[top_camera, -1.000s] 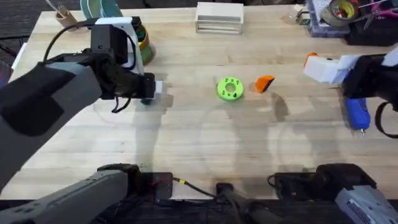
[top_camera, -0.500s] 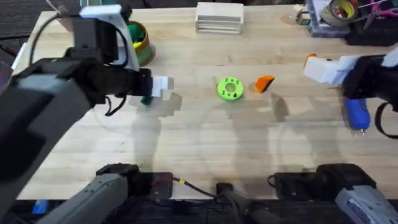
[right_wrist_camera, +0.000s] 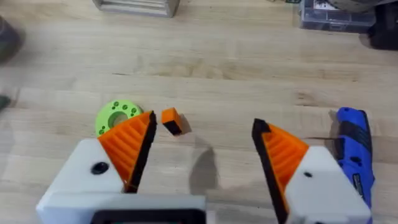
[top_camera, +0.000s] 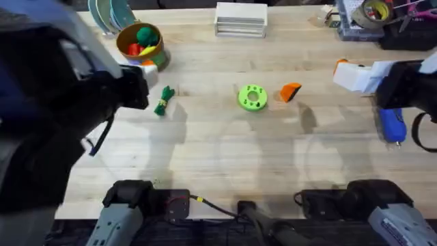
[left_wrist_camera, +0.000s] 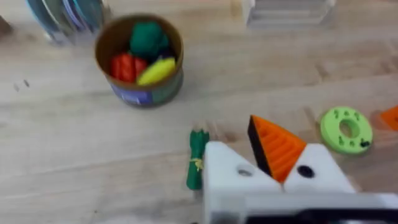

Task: Pick up the gripper from the table and insert it into the empty holder that is missing its gripper. Then pick up a screw, insert it into the mounting hole, and use the screwdriver to tighten it. Finally, clean up the table by picking up the vegetable and placing it into the bucket.

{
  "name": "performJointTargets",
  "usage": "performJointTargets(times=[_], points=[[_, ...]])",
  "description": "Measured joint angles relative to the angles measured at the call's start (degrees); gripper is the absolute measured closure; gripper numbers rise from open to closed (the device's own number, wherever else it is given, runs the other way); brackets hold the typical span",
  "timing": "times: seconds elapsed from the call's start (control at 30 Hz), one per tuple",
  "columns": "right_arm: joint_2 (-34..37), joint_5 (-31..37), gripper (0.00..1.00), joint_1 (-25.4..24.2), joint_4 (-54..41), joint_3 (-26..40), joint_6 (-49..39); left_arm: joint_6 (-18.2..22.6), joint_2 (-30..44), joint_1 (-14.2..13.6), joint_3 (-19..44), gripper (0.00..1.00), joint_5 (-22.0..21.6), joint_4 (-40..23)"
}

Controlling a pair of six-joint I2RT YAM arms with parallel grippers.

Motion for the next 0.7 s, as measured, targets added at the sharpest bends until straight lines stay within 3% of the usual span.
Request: performJointTargets(times=[0.03,0.2,0.23,0.7], points=[[0.0,0.0,0.010,0.0,0.0,0.0,0.0,0.2,-1.4,0.0,0.0,0.894,0.0,0.5],[0.0,0.0,0.011,0.0,0.0,0.0,0.0,0.0,-6.3,0.0,0.1,0.117,0.0,2.2],[0.0,0.0,0.011,0.0,0.0,0.0,0.0,-0.2,-6.8,0.0,0.1,0.034,0.1,2.2],[0.0,0.0,0.010,0.0,0.0,0.0,0.0,-0.2,-7.0,0.0,0.1,0.008,2.2,1.9]])
